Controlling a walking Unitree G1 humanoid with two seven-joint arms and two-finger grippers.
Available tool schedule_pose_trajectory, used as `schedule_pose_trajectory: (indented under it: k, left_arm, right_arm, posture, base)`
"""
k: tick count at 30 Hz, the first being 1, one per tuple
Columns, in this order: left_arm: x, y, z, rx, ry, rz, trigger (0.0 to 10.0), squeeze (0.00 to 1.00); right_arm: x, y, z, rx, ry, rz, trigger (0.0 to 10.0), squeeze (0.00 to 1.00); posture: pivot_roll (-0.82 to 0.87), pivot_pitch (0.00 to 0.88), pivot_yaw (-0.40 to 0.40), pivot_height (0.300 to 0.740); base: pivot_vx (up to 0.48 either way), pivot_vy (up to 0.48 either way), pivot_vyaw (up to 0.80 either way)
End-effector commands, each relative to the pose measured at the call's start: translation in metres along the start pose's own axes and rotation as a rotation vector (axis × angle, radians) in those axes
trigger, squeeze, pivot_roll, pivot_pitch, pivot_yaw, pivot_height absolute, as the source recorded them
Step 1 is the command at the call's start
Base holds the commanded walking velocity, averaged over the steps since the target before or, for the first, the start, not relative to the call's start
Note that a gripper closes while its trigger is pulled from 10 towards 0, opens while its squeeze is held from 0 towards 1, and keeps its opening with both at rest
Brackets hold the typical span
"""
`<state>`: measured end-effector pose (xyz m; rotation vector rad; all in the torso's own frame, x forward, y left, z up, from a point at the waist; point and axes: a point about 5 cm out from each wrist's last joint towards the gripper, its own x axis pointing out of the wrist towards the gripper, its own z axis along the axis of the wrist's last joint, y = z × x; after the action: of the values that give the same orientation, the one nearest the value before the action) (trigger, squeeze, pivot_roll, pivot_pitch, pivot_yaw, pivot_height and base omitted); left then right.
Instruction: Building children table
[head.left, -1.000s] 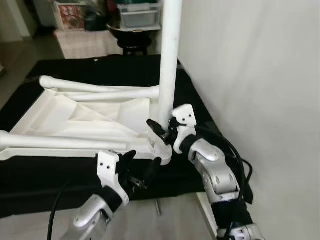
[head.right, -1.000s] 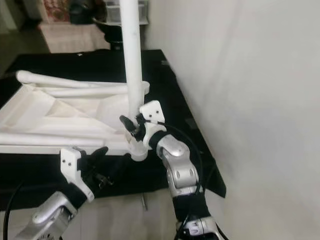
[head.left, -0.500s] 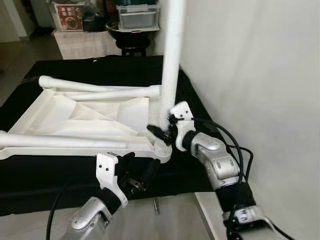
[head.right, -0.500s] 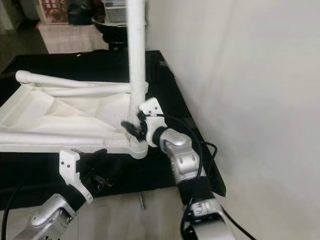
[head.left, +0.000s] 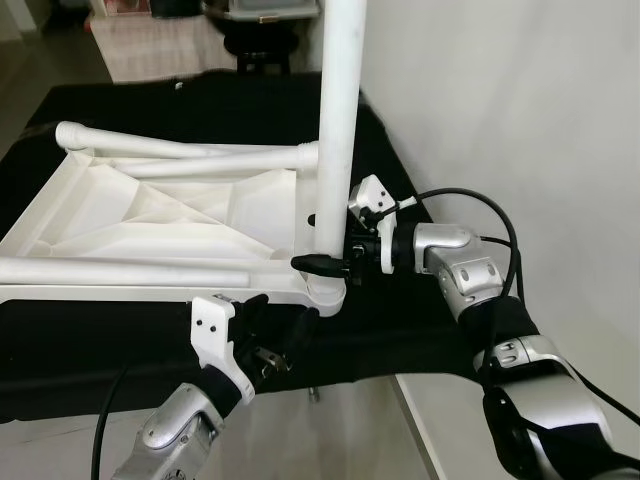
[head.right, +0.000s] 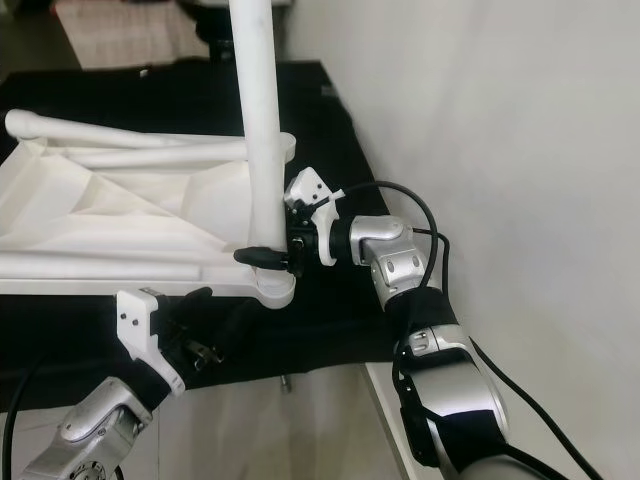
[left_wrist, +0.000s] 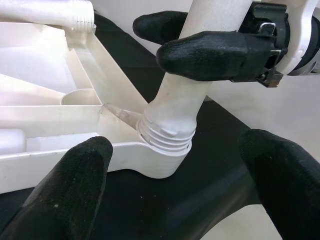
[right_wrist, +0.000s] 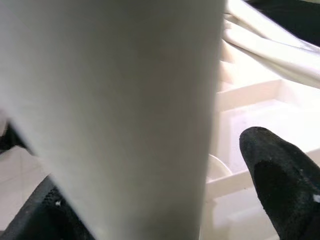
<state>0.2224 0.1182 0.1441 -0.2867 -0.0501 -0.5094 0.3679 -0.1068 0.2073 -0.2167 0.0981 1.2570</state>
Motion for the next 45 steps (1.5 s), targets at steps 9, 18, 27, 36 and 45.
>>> schedule_pose_trajectory:
  k: [9, 18, 27, 36, 45]
  left_arm:
    - [-0.005, -0.006, -0.002, 0.055, 0.035, -0.03, 10.0, 0.0]
    - [-0.019, -0.012, 0.0, 0.123, 0.052, 0.008, 10.0, 0.0]
    - [-0.037, -0.022, 0.003, 0.11, 0.045, 0.063, 10.0, 0.0]
    - [-0.024, -0.016, 0.0, 0.101, 0.021, 0.011, 10.0, 0.0]
    - [-0.024, -0.018, 0.0, 0.083, 0.023, 0.004, 10.0, 0.0]
  right_arm:
    - [0.0, 0.0, -0.006, 0.027, -0.004, 0.087, 0.0, 0.0]
    - [-0.019, -0.006, -0.044, 0.105, 0.033, -0.313, 0.0, 0.0]
    - [-0.034, 0.015, -0.074, 0.189, 0.084, -0.984, 0.0, 0.0]
    - [0.006, 0.023, -0.041, 0.154, 0.017, -0.549, 10.0, 0.0]
    - [0.0, 0.026, -0.006, -0.061, -0.011, -0.112, 10.0, 1.0]
  posture:
    - [0.02, 0.123, -0.058, 0.74]
    - [0.01, 0.126, -0.029, 0.74]
    - [-0.01, 0.13, -0.011, 0.74]
    - [0.01, 0.124, -0.039, 0.74]
    - [0.01, 0.124, -0.045, 0.74]
  base:
    - [0.0, 0.0, 0.0]
    - [0.0, 0.0, 0.0]
    - [0.0, 0.0, 0.0]
    - [0.0, 0.0, 0.0]
    - [0.0, 0.0, 0.0]
